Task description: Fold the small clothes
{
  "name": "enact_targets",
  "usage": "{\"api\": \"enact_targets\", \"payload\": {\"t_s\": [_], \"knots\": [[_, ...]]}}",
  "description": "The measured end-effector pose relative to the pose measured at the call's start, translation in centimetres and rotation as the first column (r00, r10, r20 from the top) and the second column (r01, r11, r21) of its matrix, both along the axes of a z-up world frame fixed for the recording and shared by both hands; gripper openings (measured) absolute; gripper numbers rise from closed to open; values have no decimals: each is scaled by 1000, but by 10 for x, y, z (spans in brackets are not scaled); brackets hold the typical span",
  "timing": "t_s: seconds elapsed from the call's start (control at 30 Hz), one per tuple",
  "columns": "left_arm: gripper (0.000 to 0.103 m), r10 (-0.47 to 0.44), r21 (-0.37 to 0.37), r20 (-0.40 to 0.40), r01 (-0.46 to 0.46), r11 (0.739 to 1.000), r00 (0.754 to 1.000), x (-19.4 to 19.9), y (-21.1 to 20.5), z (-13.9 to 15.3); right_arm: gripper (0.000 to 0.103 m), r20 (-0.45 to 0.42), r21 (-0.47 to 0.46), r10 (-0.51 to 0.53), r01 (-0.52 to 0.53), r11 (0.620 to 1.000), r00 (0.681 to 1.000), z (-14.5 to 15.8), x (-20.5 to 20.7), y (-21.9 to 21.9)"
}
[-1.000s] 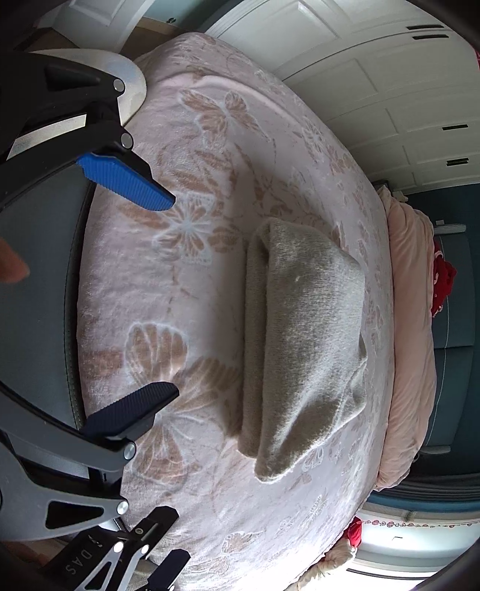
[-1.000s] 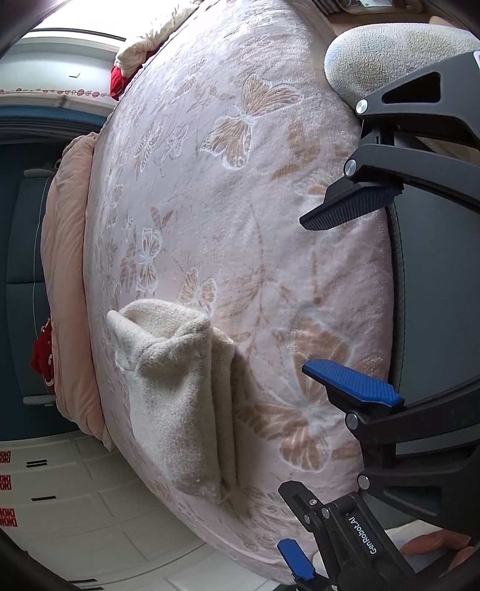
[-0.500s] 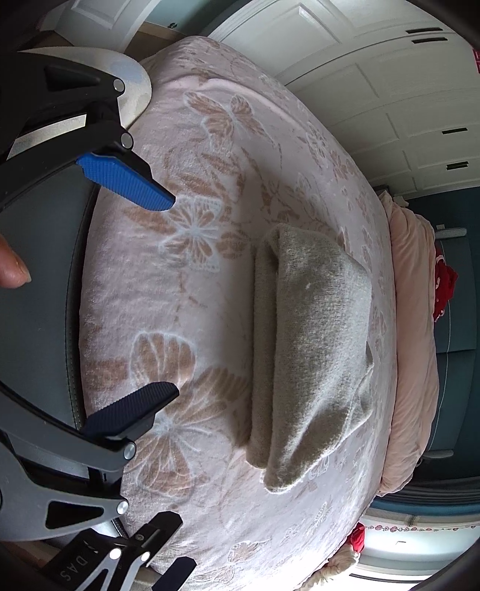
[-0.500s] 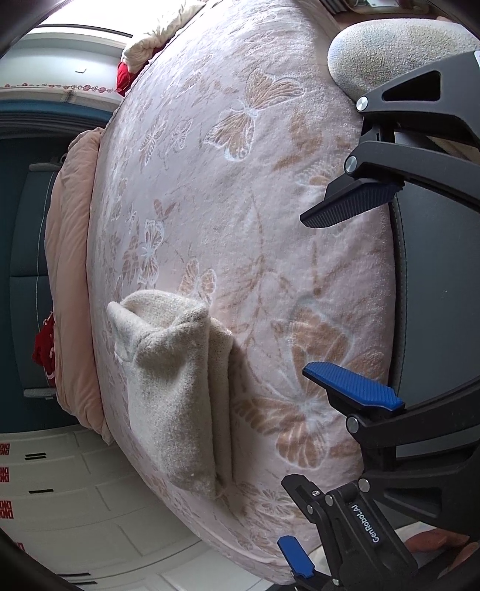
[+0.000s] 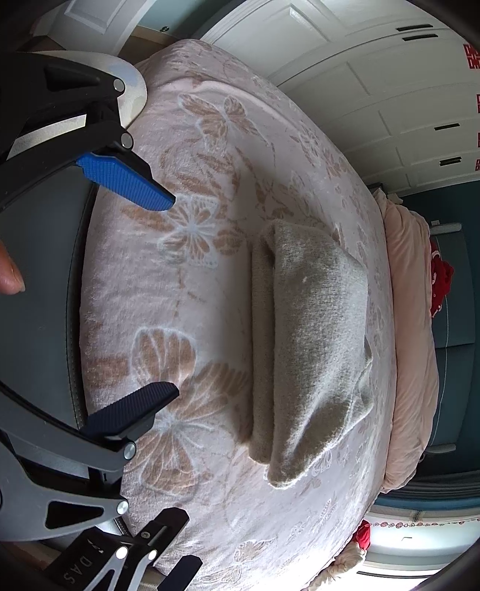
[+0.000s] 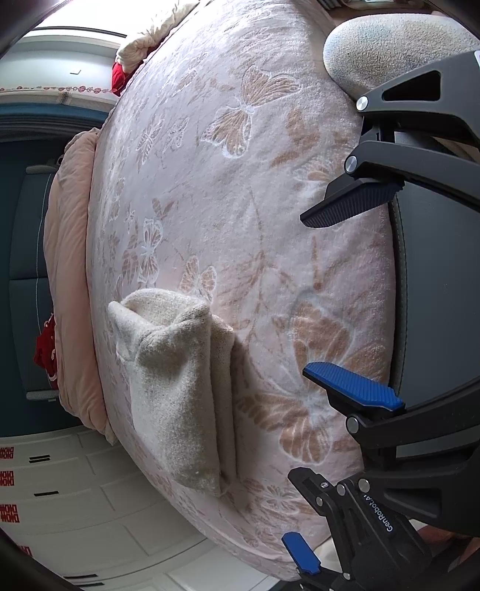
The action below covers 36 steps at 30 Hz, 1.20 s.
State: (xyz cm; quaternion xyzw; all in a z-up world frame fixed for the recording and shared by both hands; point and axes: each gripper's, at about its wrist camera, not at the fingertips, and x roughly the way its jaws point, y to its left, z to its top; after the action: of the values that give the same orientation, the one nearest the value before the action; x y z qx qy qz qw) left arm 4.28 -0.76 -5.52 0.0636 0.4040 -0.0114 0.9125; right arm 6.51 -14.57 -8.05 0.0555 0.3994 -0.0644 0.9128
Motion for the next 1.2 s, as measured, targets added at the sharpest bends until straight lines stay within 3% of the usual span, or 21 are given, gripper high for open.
{"api": "enact_targets", "payload": {"t_s": [1.2], "knots": [[91,-3,25,-6,3,1000,1000,-1,-10,-3,73,-1,-9,45,-45,999,999,-2,0,15]]}}
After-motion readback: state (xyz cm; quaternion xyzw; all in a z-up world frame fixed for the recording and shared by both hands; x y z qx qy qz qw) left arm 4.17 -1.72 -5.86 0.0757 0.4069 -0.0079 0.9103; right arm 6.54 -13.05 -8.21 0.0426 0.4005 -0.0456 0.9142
